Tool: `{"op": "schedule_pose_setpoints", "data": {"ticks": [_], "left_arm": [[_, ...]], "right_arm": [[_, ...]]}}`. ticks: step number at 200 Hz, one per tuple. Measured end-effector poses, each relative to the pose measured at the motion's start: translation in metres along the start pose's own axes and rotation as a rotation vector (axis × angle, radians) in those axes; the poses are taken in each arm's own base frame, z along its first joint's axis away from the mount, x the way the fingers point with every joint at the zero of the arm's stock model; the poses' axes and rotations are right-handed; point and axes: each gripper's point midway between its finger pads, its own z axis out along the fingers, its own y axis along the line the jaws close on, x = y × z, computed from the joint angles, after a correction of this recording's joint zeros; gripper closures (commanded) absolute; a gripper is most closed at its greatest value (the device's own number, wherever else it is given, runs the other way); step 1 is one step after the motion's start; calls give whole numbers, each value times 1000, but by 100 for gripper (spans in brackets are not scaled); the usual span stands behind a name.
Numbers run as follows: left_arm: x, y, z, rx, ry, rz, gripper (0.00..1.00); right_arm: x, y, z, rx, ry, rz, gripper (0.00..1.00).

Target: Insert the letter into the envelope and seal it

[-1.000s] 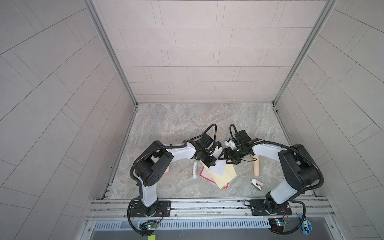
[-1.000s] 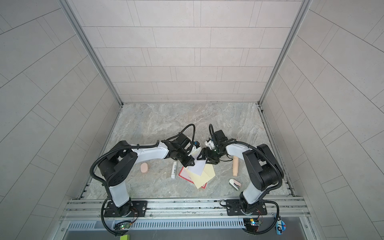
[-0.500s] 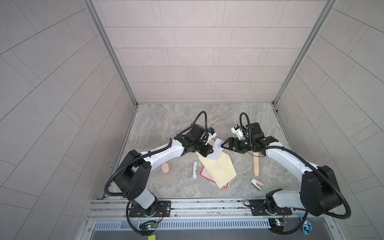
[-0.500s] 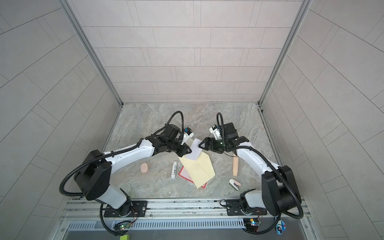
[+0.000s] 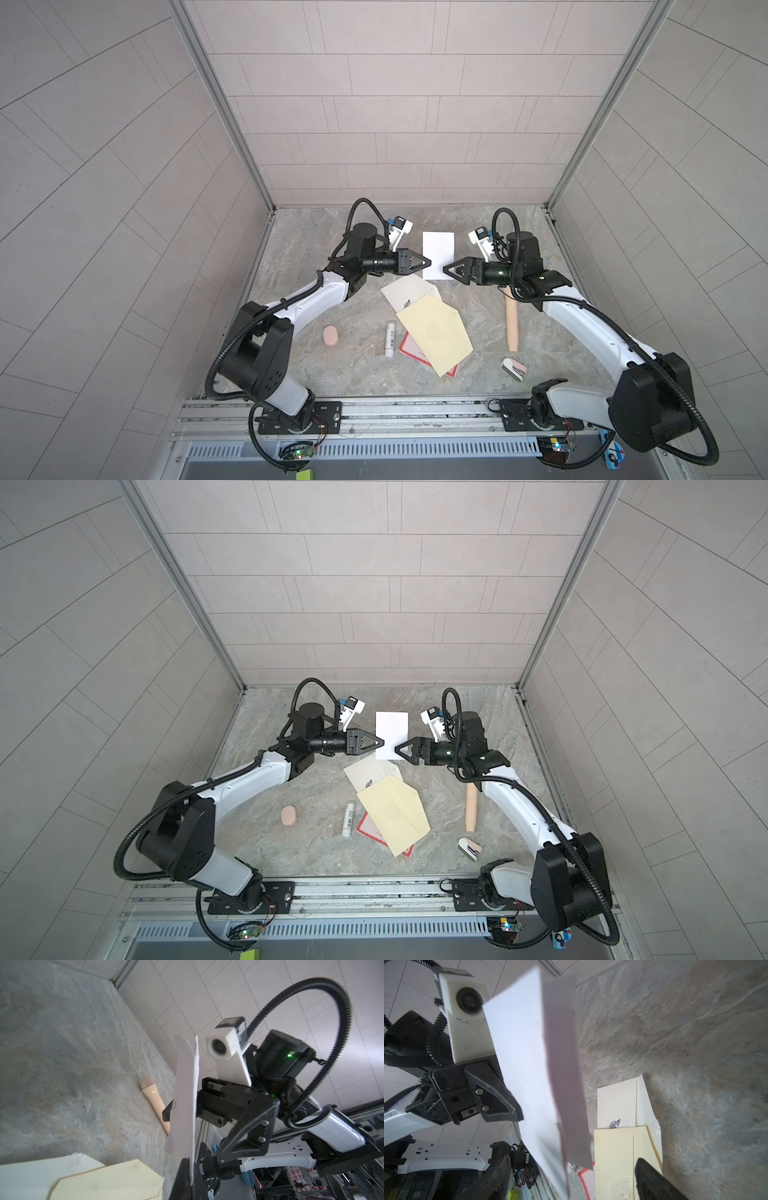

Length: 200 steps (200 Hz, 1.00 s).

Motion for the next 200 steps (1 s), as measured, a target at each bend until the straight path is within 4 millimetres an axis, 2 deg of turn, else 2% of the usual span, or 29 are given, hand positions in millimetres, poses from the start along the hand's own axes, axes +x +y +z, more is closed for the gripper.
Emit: {"op": "schedule_pose_setpoints", "data": {"ticks": [35,59,90,113,139,155,163,172,176,183,188,200], "left_arm": [[-20,-17,3,170,-48,-67,100],[-21,-24,2,231,-52,-94,100],[-19,-32,-1,262,-51,-91,100],[-16,-29,-1,258,-46,-92,100],[-10,-18,0,219,-41,-93,100],[-7,-9,0,161,-46,-80,100],[-7,-4,-1,122,-56,-68,100],[-7,0,-3,74,-67,-48,100],[-7,2,-4,49,-72,-33,92],[-7,5,-6,5,-83,-7,63],[-7,7,-7,-32,-91,8,49],[-8,14,-14,-122,-114,42,48]], "right_arm": [[-13,8,6,-63,-22,-10,9],[-23,20,4,-103,-41,-28,13],[-38,36,0,-140,-72,-63,24],[-44,41,-2,-151,-90,-62,40],[-48,44,-1,-154,-107,-53,78],[-50,49,-1,-157,-106,-59,95],[-50,52,0,-158,-106,-70,100],[-49,53,2,-150,-101,-64,100],[-49,53,2,-145,-99,-66,100],[-47,53,4,-135,-95,-65,100],[-46,52,5,-123,-91,-64,100],[-43,45,6,-86,-86,-55,100]]}}
